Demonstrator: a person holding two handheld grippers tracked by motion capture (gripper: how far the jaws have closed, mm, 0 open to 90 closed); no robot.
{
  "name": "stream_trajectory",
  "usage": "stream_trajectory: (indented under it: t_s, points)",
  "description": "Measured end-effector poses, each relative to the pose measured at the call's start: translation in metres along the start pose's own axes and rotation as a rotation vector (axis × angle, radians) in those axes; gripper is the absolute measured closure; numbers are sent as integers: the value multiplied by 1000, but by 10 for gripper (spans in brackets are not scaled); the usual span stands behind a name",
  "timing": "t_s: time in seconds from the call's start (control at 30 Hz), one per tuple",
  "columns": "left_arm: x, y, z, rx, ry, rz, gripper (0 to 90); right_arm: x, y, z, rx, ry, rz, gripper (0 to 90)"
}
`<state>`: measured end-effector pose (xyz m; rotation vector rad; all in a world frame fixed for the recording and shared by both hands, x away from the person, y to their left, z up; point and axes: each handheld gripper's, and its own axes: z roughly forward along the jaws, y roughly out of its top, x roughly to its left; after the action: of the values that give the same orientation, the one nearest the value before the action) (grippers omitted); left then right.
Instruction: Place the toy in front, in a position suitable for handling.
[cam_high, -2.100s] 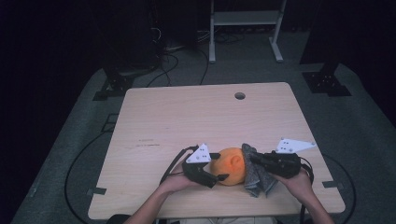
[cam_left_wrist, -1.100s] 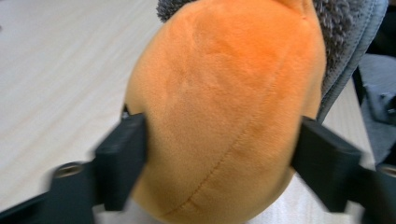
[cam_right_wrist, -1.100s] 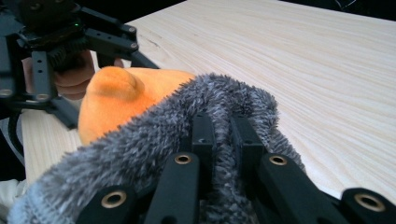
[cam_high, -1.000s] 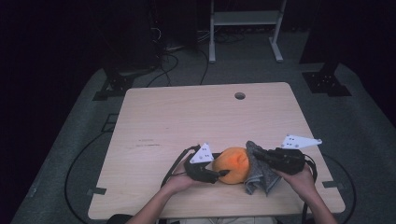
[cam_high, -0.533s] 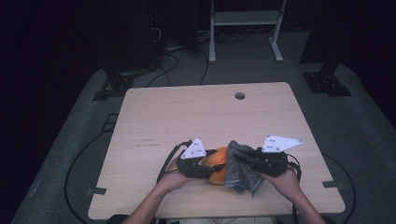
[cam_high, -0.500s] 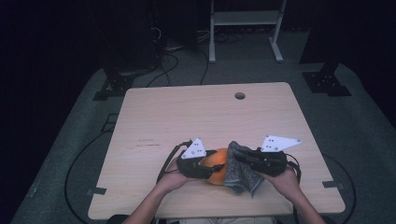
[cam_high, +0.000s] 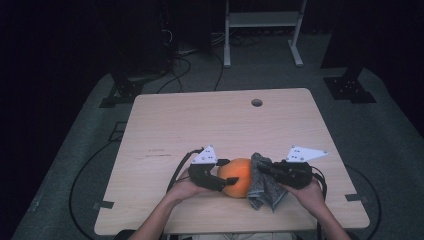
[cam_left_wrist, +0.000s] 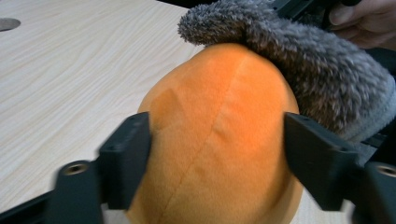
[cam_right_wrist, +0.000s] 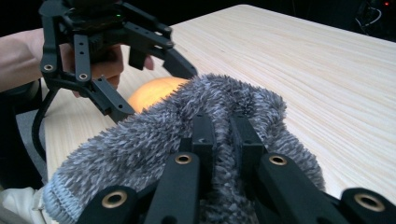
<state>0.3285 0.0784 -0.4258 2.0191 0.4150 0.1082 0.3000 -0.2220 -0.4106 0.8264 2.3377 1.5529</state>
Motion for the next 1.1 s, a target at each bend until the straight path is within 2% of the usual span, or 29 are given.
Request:
stream_trajectory:
  t_s: [0.17,0.23,0.3,0.37,0.47,0.57,0.63,0.7,0.73,0.77,0.8,0.87,0.97,1.1]
  points:
    - [-1,0,1,1,21,-9,349,-12,-12,-11,29,-52,39,817]
    - [-4,2,2,0,31,-5,367,-12,-12,-17,11,-45,47,817]
    - [-8,5,3,0,48,-1,380,-7,-8,-21,-10,-35,32,818]
    - [-11,8,6,-1,59,-3,382,3,1,-20,-24,-16,-2,818]
    - [-14,10,6,6,50,0,374,15,11,-11,-12,7,-48,817]
    - [-14,7,1,9,-19,30,325,16,12,0,20,12,-67,817]
    - [-9,4,-2,-8,-48,23,286,12,8,1,17,17,-45,817]
    - [-4,4,0,-3,-35,-5,217,9,5,0,13,19,-28,817]
    - [-4,4,0,-3,-35,-5,164,9,5,0,13,19,-28,817]
    - [0,3,6,37,-32,-36,120,7,2,-2,14,8,-25,817]
    - [0,3,6,37,-32,-36,111,7,2,-2,14,8,-25,817]
    - [4,-2,8,43,-70,-41,115,2,-2,-4,19,-4,-17,817]
    - [3,-4,7,29,-91,-12,169,-6,-9,-9,22,-24,10,816]
    - [-4,-2,5,15,-47,46,340,-12,-13,-17,42,-44,28,816]
